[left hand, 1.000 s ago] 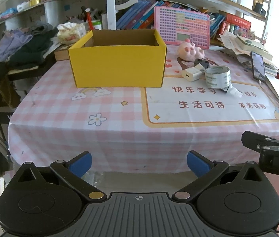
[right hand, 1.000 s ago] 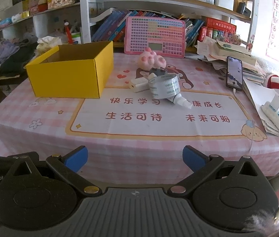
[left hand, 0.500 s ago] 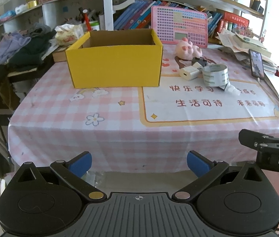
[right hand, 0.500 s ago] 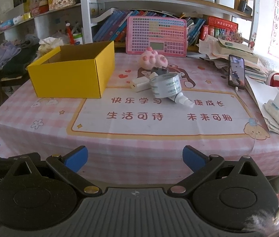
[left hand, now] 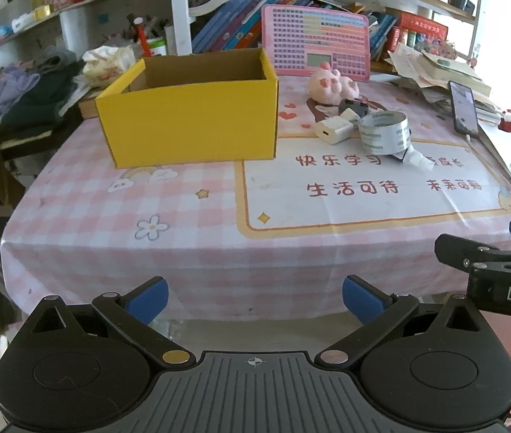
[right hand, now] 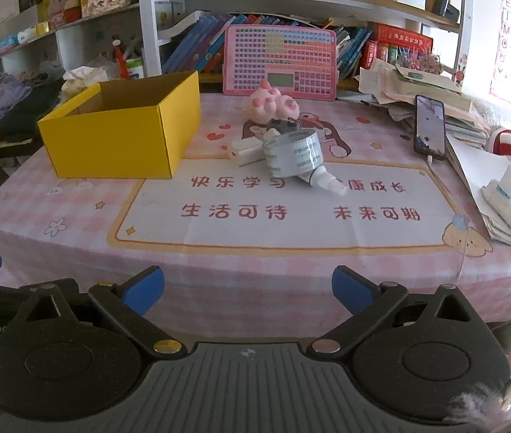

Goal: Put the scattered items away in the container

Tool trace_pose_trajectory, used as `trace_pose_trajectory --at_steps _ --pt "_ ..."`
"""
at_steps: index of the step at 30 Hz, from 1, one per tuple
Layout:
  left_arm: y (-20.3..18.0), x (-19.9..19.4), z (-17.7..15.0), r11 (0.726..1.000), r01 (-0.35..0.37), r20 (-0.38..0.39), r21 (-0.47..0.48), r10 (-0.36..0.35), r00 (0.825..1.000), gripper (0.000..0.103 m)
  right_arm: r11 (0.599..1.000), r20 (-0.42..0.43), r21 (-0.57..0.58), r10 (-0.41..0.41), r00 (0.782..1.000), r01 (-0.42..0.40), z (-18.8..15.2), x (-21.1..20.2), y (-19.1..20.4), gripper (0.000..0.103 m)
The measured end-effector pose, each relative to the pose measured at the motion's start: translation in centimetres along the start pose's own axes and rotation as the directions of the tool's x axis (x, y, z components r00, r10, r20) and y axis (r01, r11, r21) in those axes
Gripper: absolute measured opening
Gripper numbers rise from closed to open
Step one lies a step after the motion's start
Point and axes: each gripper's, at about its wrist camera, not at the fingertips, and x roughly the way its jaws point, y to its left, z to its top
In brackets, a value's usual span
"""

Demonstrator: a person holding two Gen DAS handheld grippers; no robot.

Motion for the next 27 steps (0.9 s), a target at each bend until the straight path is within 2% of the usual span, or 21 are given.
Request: trace_pose_trajectory --at_steps 7,10,19,27 --pt "0.5 0.0 1.0 0.999 -0.041 0.046 -0.027 0.042 0.998 0.103 0.999 0.042 -0.05 0.01 0.999 -0.008 1.8 0.5 -0.6 0.101" --pt "0.7 -0.1 1.1 0.999 -0.035 0.052 -0.038 0.037 0.998 0.103 0.999 0.062 -0.044 0.012 0.998 -0.009 2.2 0.3 -0.5 0.101" --pt "1.0 0.1 0.6 0.999 -0.008 0.034 -0.048 0.009 0.999 0.103 1.0 0.026 0.017 0.019 0.999 -0.019 1.2 0.4 -0.4 0.101" --pt "0.7 0.0 0.1 0.999 -0.002 0.019 -0.032 0.003 1.0 0.103 1.0 0.011 0.018 0.016 1.0 -0.016 0.6 0.2 -0.3 0.101"
